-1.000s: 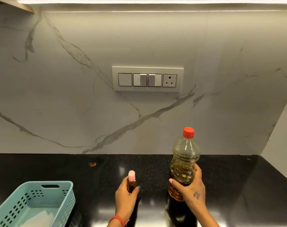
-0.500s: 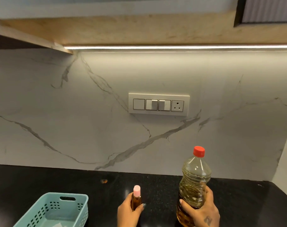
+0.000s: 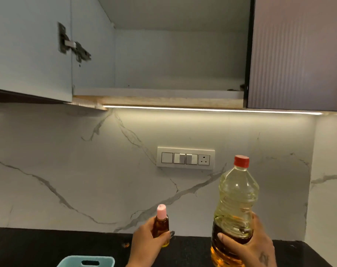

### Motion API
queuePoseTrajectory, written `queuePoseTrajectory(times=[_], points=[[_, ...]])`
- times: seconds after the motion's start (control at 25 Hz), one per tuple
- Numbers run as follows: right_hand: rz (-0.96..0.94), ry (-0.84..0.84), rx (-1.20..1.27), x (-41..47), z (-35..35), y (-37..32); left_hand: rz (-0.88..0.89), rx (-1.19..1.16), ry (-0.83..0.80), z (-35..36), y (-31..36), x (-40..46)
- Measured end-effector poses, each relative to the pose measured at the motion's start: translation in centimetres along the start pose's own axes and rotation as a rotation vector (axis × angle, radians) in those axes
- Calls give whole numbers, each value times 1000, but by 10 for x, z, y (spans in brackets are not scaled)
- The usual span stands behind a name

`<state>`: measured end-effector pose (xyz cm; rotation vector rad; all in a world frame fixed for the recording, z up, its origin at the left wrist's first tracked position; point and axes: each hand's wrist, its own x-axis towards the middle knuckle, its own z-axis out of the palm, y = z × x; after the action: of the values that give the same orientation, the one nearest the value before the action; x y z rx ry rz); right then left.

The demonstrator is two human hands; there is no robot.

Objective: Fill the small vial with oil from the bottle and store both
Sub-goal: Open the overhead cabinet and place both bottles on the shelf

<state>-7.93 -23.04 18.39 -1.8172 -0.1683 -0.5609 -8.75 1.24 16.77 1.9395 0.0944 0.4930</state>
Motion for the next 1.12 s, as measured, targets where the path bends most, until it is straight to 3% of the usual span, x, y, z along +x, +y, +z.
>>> queuePoseTrajectory(times=[0.52, 0.84, 1.12], points=[[-344, 7, 15, 36, -28, -192, 394, -188, -41, -153, 213, 12], [-556, -52, 106, 91, -30, -301, 408, -244, -18, -201, 295, 60], [-573, -21, 163, 174, -8, -356, 348, -248, 51, -216, 328, 123]])
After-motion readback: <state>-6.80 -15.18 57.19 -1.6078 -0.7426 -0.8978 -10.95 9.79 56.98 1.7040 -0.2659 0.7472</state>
